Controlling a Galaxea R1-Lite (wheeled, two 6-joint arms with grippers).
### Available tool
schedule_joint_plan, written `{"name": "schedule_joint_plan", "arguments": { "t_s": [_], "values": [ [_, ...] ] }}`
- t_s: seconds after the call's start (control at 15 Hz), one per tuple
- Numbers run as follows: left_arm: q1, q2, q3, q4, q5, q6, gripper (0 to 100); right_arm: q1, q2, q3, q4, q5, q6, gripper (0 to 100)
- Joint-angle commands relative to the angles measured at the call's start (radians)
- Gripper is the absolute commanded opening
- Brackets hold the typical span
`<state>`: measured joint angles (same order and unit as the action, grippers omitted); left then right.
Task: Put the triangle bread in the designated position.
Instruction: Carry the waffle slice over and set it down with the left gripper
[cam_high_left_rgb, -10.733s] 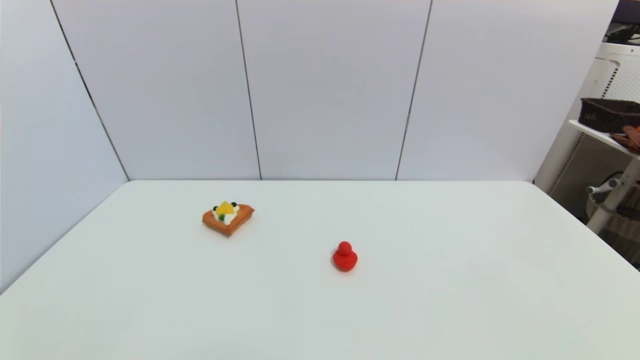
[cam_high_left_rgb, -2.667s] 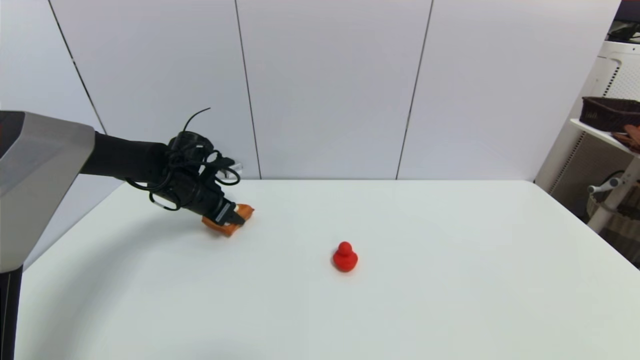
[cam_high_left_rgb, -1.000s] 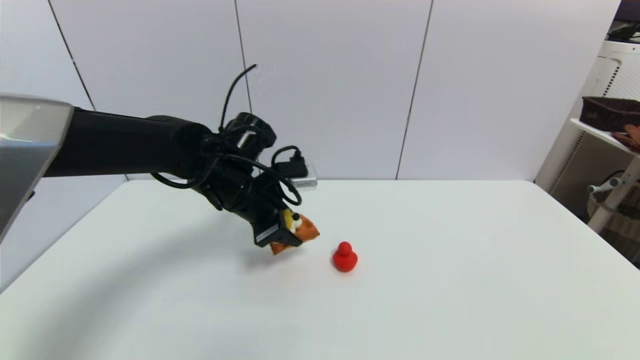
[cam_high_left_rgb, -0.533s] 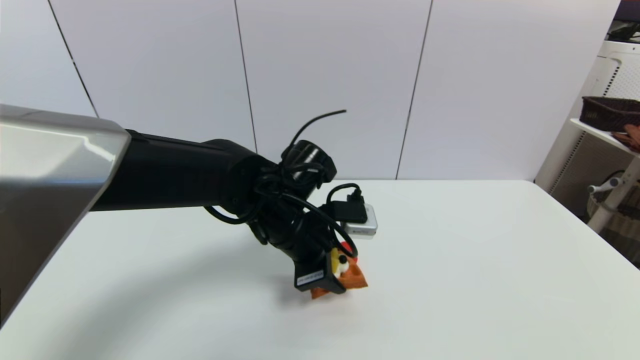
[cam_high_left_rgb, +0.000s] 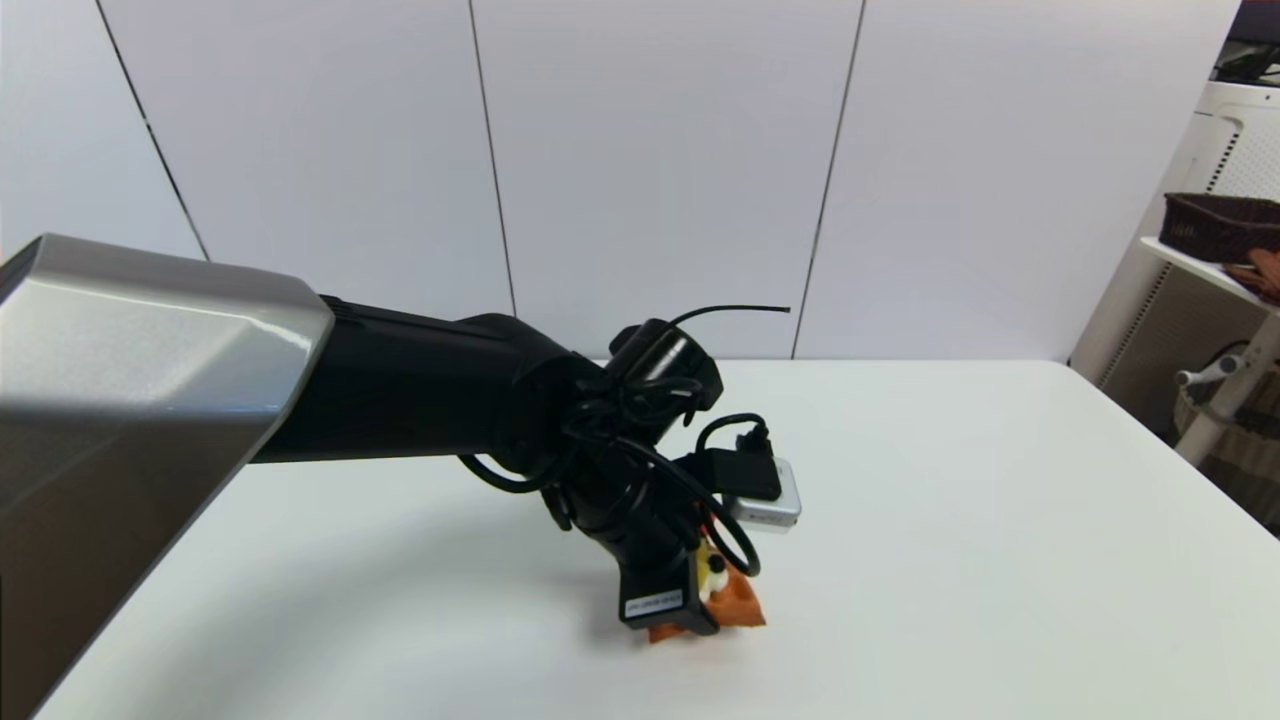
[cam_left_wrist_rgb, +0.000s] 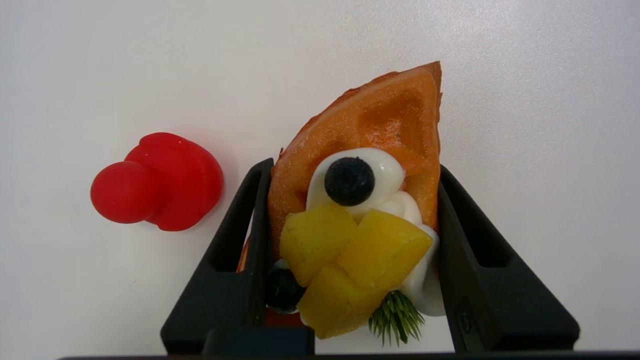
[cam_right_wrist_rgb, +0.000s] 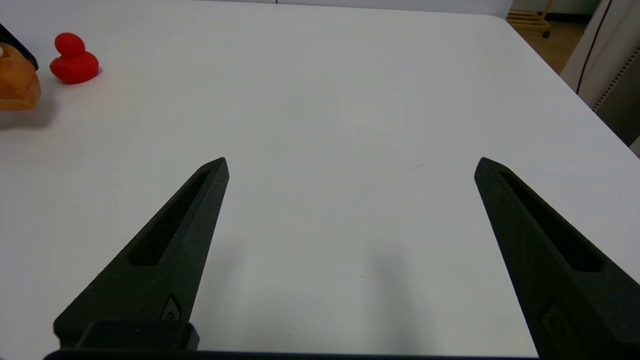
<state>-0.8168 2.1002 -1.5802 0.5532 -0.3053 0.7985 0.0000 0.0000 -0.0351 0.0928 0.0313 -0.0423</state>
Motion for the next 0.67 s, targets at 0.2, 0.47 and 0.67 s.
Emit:
{"name": "schedule_joint_plan", "arguments": {
  "t_s": [0.2,0.47,0.67],
  "values": [
    [0.002,0.03,-0.007,0.002,-0.001,0.004,0,0.0,0.002,0.0,0.001,0.001,-0.001,100],
    [0.002,0.034,-0.015,0.004,-0.001,0.004,0,0.0,0.0,0.0,0.001,0.001,-0.001,100],
    [0.002,0.034,-0.015,0.005,-0.001,0.004,100,0.0,0.0,0.0,0.001,0.001,-0.001,100]
  ]
}}
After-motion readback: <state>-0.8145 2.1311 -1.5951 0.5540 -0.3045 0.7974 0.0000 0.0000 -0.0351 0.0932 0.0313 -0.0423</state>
